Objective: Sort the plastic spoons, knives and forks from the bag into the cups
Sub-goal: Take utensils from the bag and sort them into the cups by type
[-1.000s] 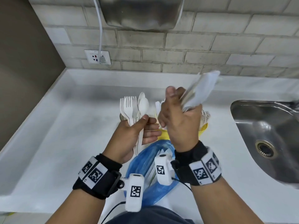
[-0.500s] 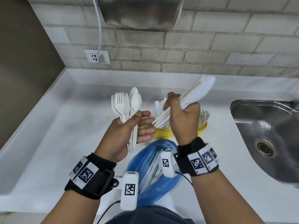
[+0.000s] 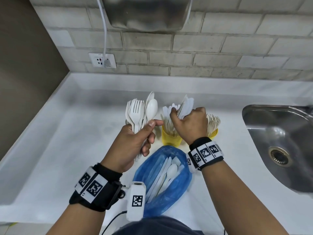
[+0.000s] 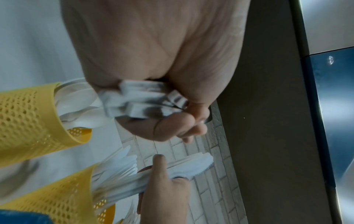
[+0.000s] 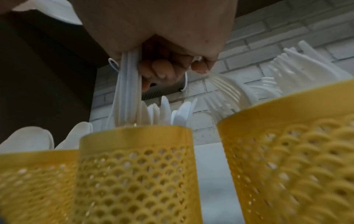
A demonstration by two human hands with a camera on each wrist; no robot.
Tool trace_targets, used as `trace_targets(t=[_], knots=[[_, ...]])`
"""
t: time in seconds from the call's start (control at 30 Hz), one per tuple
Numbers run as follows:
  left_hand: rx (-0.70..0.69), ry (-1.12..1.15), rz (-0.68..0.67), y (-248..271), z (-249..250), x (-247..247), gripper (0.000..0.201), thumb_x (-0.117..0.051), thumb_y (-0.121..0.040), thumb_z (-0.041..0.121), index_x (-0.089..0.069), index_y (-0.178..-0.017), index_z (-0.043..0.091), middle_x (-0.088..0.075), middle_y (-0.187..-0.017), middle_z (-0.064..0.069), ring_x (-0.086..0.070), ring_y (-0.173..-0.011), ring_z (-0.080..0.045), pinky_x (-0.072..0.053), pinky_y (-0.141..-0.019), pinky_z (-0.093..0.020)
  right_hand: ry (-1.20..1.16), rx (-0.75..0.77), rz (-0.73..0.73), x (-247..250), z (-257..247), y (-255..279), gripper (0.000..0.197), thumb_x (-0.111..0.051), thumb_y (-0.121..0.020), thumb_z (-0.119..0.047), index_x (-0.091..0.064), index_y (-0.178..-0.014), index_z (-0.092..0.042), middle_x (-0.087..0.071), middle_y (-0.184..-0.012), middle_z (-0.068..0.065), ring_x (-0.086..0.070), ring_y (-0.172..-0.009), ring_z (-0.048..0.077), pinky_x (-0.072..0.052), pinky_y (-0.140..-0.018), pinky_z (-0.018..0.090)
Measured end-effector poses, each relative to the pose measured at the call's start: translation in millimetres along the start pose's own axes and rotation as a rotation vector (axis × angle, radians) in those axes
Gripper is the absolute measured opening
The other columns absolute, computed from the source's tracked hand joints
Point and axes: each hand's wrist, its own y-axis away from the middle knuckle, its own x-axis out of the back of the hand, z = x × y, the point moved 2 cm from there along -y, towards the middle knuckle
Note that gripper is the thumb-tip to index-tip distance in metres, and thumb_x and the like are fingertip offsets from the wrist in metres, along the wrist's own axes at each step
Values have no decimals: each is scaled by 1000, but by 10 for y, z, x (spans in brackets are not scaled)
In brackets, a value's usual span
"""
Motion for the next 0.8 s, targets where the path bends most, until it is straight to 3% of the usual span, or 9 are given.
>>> trace_targets(t=[0.07,0.13,0.23,0.3,0.4,0.5,0.67,0.8], knots=[[-2,-6,-1,1,6,6,29,-56,-101,38,-78,-111,21,-50,-68,-4,-36,-48,-13,-36,-45,-22,88,14,-15,-10,-36,39,55,-79,-85,-28,-41,-45,-21,-49,-37,3,-25,-49,18,-49,-76,41],[-6,-8,-4,1,11,10,29,-56,-101,37,-77,-111,21,-50,-67,-4,-36,-48,-13,-37,-45,-23,130,-44,-102,-67,-7,63,53,-73,-89,-36,-44,-49,-20,-54,-43,4,-22,-50,12,-42,-84,42],[-10,-18,-9,3,7,2,29,-55,-101,37,-77,-112,20,-50,-67,-5,-38,-48,-14,-38,-45,-24,269,-95,-247,-196,75,82,52,-52,-92,-56,-53,-55,-19,-60,-55,3,-47,-58,23,-32,-92,43],[-15,-26,-9,4,0,-8,30,-55,-101,36,-77,-112,19,-51,-67,-5,-38,-47,-14,-39,-45,-24,359,-106,-302,-262,113,86,55,-43,-90,-63,-58,-58,-20,-63,-60,5,-49,-62,26,-31,-92,44],[-19,-31,-14,0,-4,-13,30,-55,-101,36,-77,-112,19,-51,-67,-5,-38,-47,-14,-39,-46,-25,408,-84,-326,-250,118,100,56,-50,-89,-64,-63,-59,-19,-64,-64,9,-45,-63,27,-31,-89,47],[-22,-38,-14,-3,2,-6,30,-55,-101,37,-77,-112,19,-51,-67,-5,-39,-48,-15,-39,-46,-25,416,-55,-351,-200,85,87,52,-55,-88,-64,-67,-65,-20,-65,-65,8,-59,-73,29,-31,-88,46],[-27,-41,-17,0,-2,7,30,-56,-101,37,-77,-111,18,-50,-68,-6,-38,-50,-16,-38,-46,-25,263,-52,-283,-148,83,60,35,-60,-85,-61,-67,-90,-27,-69,-88,-5,-63,-91,24,-30,-88,43],[-36,-48,-14,0,-8,25,31,-57,-99,38,-78,-110,18,-51,-67,-5,-38,-49,-17,-39,-46,-24,87,36,-123,-13,33,78,38,-70,-84,-48,-68,-111,-21,-61,-108,0,-57,-104,26,-44,-89,45]])
